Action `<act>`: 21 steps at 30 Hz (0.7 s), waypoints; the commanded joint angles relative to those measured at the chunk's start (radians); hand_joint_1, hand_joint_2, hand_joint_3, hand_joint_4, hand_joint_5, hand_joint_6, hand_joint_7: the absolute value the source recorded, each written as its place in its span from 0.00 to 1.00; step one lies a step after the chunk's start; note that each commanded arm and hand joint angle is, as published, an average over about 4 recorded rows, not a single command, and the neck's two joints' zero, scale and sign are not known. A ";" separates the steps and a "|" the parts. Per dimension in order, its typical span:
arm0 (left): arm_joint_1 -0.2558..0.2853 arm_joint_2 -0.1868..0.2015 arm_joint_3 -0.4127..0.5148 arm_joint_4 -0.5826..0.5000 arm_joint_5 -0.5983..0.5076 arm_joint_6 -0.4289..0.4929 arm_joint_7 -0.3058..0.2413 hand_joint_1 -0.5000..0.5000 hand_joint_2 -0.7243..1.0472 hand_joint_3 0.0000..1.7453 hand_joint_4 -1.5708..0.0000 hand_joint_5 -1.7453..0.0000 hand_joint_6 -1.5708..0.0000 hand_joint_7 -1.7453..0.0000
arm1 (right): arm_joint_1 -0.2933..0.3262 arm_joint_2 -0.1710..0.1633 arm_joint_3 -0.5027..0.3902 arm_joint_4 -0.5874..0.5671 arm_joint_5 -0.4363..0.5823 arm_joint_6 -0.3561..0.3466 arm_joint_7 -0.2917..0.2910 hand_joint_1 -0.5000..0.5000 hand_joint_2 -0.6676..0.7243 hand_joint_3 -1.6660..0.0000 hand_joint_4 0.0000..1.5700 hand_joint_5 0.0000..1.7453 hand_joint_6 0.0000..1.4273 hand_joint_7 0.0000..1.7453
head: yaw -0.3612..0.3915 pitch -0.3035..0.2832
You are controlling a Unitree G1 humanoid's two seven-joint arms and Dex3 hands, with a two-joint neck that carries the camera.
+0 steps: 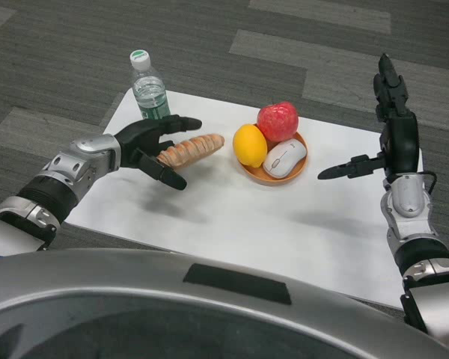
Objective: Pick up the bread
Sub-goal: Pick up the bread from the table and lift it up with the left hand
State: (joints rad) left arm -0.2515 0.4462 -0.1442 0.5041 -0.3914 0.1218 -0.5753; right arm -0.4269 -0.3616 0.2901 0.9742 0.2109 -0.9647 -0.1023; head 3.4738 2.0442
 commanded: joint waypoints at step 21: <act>0.060 0.030 0.043 -0.131 -0.340 -0.029 -0.020 0.95 0.99 0.05 0.80 0.00 0.92 0.09 | 0.017 0.000 -0.004 -0.030 0.010 0.003 -0.010 0.00 0.55 1.00 0.00 0.00 0.00 0.00 | 0.017 0.022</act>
State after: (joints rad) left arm -0.1956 0.4537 -0.0958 0.3878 -0.7251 0.0993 -0.5837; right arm -0.4225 -0.3614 0.2908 0.9521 0.2110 -0.9646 -0.1027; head 3.4907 2.0657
